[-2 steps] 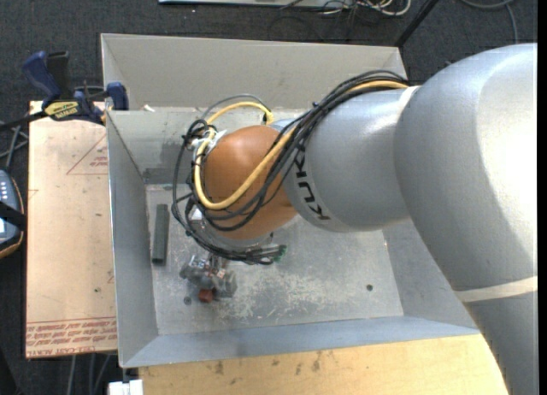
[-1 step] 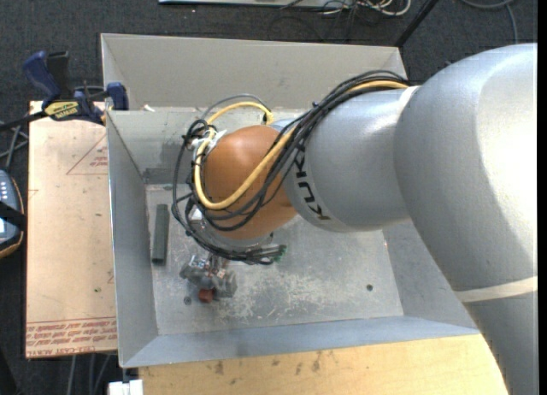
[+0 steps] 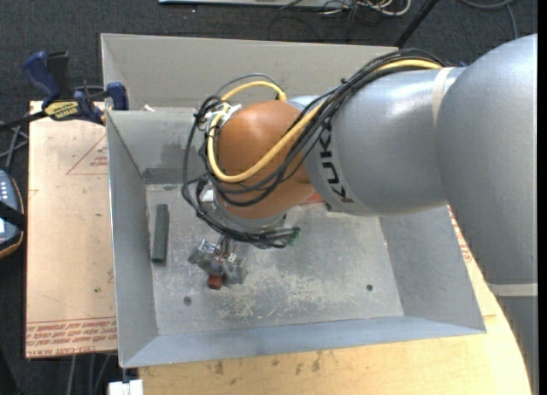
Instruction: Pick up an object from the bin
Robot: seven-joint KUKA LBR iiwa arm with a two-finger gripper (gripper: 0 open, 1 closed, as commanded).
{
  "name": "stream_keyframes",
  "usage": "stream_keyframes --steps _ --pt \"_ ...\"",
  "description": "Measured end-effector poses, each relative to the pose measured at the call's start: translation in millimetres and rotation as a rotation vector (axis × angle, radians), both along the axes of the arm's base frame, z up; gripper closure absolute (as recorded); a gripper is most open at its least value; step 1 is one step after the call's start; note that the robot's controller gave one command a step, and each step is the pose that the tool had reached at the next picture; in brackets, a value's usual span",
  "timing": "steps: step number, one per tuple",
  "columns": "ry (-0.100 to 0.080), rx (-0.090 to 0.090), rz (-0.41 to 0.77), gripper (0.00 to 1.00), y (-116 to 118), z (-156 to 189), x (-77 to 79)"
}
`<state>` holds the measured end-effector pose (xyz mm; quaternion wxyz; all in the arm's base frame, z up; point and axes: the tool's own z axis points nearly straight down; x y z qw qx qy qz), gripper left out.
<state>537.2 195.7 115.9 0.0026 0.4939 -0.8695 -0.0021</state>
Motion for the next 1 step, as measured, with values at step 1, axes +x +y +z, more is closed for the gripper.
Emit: stream_keyframes --steps 1 --pt "-0.008 0.002 0.018 1.00 20.5 105.0 -33.0"
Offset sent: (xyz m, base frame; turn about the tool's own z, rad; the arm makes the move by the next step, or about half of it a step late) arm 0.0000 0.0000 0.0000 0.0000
